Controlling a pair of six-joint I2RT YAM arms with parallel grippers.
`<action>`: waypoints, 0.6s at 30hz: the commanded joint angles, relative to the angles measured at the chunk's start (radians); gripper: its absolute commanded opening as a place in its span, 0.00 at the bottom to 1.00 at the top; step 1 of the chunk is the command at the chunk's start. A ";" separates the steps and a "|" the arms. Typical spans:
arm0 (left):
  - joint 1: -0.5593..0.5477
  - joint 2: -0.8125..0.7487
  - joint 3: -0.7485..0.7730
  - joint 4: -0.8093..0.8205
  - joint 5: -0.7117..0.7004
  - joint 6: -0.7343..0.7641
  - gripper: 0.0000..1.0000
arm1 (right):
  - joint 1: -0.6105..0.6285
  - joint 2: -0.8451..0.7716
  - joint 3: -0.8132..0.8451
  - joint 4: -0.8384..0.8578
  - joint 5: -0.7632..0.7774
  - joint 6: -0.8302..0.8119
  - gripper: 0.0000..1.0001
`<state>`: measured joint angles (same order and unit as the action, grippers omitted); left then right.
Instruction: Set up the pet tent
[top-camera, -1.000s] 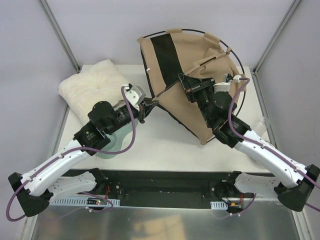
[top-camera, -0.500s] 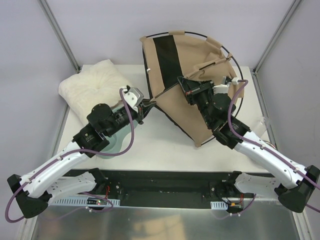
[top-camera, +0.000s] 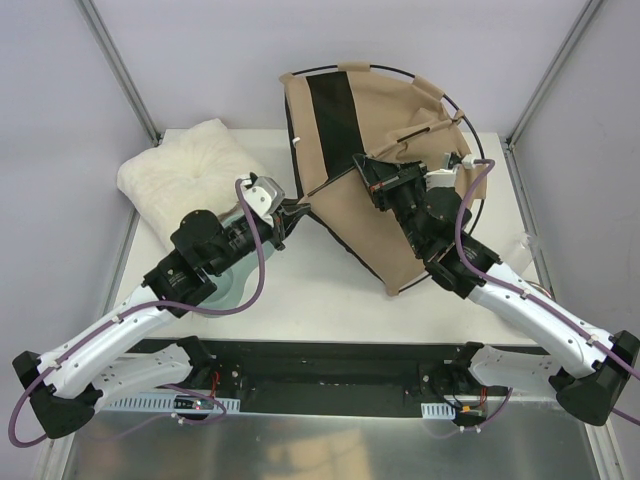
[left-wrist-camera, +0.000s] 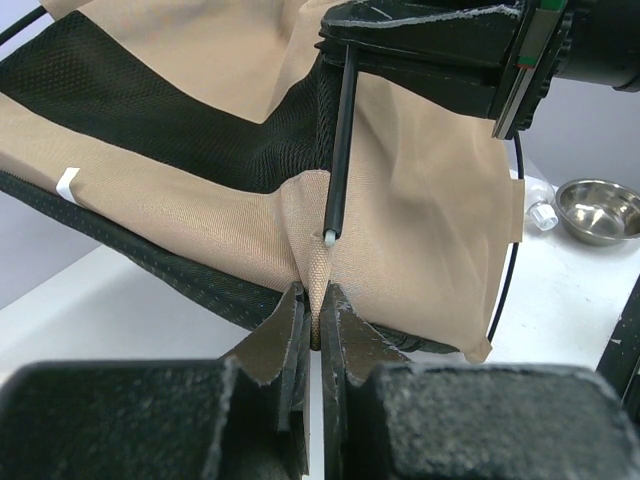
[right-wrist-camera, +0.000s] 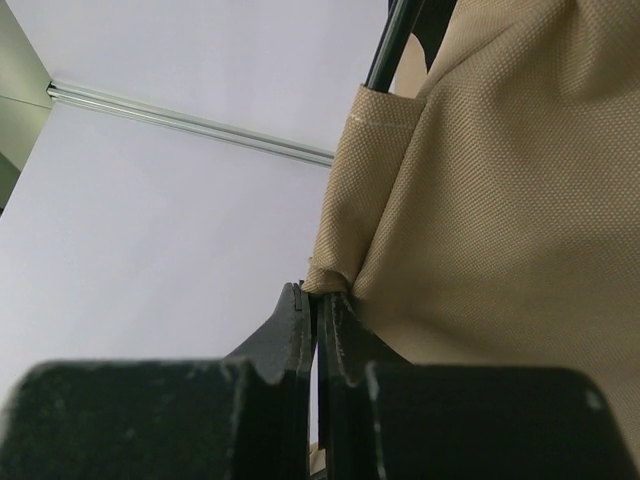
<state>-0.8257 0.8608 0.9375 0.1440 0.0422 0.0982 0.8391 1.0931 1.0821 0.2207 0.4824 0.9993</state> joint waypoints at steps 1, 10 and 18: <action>-0.006 -0.091 0.015 0.031 -0.036 0.012 0.00 | -0.098 -0.016 -0.017 0.023 0.289 -0.111 0.00; -0.007 -0.072 0.034 0.031 -0.073 -0.002 0.00 | -0.098 -0.019 -0.030 0.051 0.269 -0.226 0.00; -0.007 -0.013 0.070 0.019 -0.108 -0.095 0.00 | -0.091 -0.015 0.004 0.036 0.114 -0.252 0.00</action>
<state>-0.8261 0.8627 0.9394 0.1394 0.0093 0.0727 0.8345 1.0920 1.0592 0.2592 0.4458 0.8539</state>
